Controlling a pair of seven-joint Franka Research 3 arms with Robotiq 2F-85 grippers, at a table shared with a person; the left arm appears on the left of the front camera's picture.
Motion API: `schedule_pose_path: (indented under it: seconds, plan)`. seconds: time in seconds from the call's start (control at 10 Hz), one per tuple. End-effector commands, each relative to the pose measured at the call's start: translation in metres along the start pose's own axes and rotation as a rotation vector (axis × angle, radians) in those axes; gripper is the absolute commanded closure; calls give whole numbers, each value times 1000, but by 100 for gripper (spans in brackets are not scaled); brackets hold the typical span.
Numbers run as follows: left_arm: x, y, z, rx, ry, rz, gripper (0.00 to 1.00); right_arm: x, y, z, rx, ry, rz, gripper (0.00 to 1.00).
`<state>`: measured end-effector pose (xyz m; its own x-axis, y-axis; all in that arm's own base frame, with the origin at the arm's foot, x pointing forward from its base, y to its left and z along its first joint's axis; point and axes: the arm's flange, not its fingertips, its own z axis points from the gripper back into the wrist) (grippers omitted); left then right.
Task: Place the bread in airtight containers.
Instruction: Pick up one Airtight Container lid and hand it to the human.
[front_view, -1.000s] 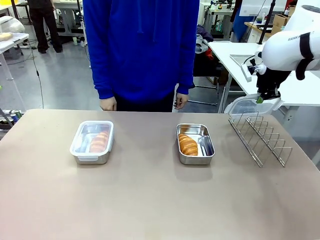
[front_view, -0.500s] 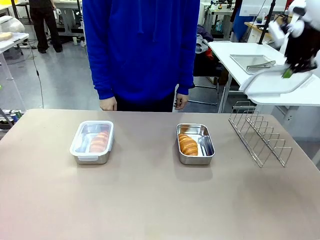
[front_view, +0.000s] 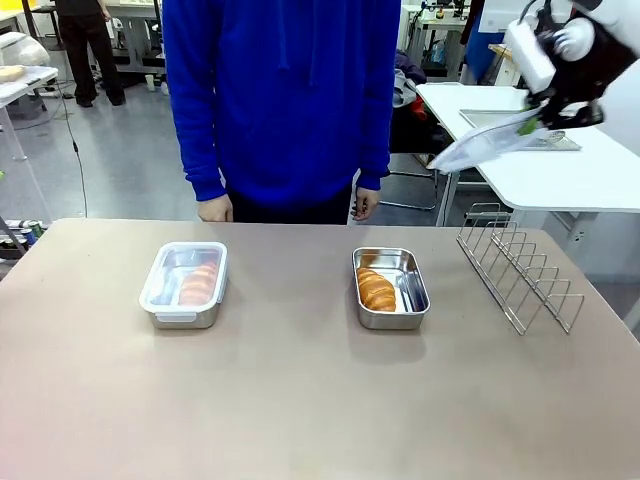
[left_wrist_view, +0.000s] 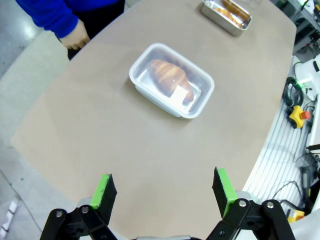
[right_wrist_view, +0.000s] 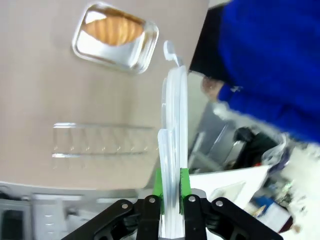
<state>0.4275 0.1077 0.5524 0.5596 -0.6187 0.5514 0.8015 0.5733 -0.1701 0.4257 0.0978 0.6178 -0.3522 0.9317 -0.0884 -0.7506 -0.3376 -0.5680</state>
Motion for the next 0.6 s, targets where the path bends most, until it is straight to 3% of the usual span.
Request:
schedule_pose_path:
  seconds: [0.0,0.2,0.4,0.5]
  plan:
    - [2,-1,1,-11,-12,-3,0,20,13,-17,-185,-102,143,100]
    - [2,-1,1,-11,-12,-3,0,28,1,-30,-230,-123,176,100]
    - [2,-1,1,-11,-12,-3,0,19,-9,-30,-232,-140,120,100]
    - [2,-1,1,-11,-12,-3,0,47,0,-26,-204,-75,160,100]
